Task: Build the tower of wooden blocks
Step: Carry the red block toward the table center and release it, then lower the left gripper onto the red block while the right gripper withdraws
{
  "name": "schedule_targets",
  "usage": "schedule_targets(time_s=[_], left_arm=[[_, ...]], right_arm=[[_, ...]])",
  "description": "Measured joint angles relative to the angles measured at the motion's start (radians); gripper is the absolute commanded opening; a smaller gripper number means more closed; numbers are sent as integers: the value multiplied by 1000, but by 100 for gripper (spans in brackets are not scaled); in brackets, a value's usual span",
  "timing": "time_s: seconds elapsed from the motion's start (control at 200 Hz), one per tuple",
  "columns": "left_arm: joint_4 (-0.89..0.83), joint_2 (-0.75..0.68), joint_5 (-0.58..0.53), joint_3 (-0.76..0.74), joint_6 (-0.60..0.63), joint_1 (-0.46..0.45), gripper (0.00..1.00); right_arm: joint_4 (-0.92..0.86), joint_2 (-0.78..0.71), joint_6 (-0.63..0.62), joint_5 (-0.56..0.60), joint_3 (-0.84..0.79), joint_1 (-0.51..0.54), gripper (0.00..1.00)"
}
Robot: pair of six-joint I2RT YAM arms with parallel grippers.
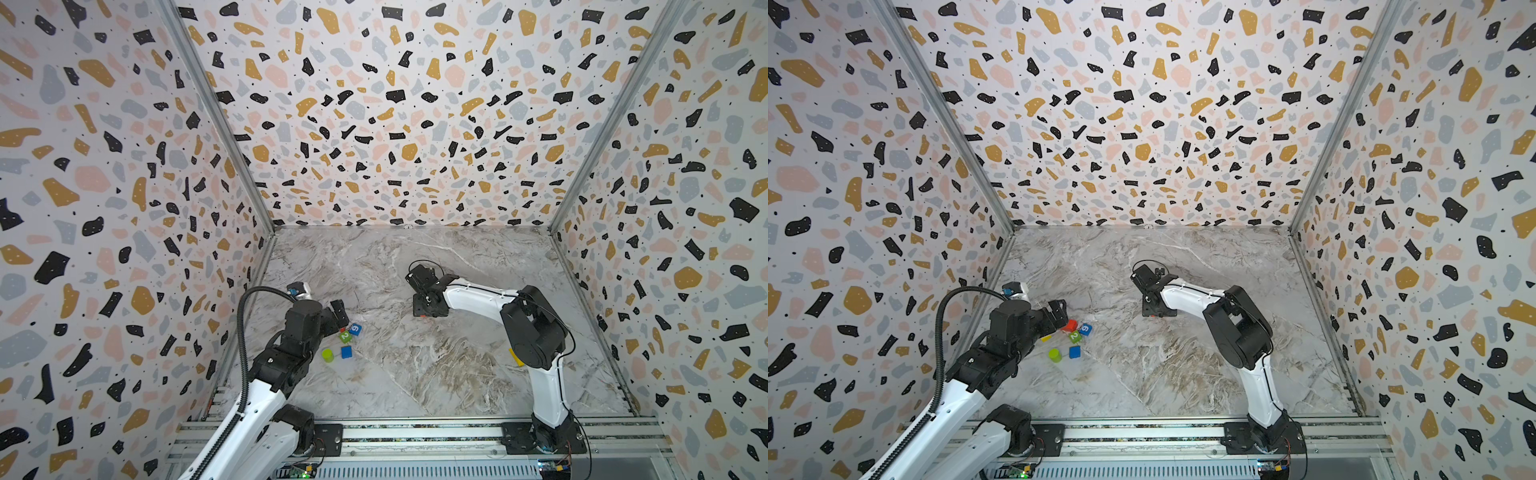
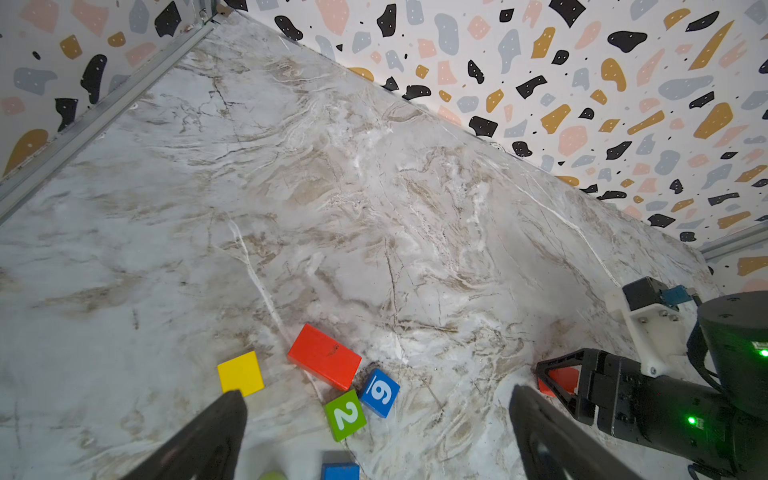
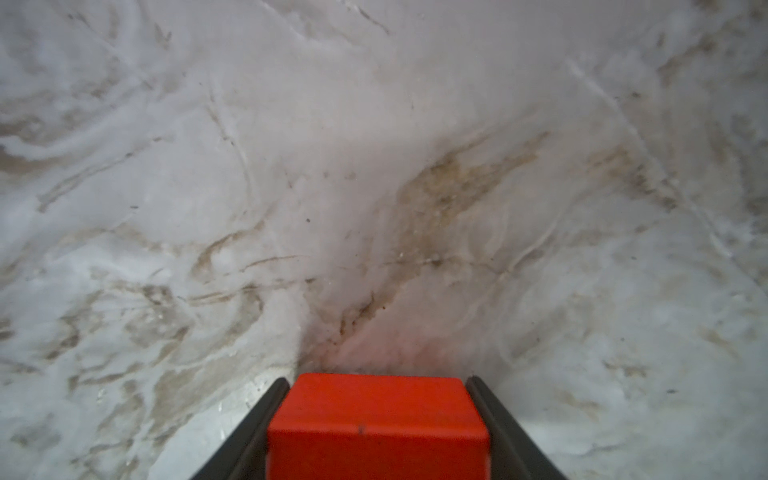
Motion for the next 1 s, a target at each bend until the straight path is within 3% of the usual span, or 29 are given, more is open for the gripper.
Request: schedule_targets(time_s=[0.225,0.536,0.736,1.001], left_arm=[[5,-5,11,0,0,0,100],[26,-3,56,-1,18,1,100],[30,29,56,0,28,1,100],[-55,113,83,82,79,1,100]], right_arm=[[-9,2,0,5,0,0,75],[-31,-24,4,12,-7,1,79],[-30,-202,-23,15,-91,4,81],[34,-497,-180,-34,-279,-21,88]])
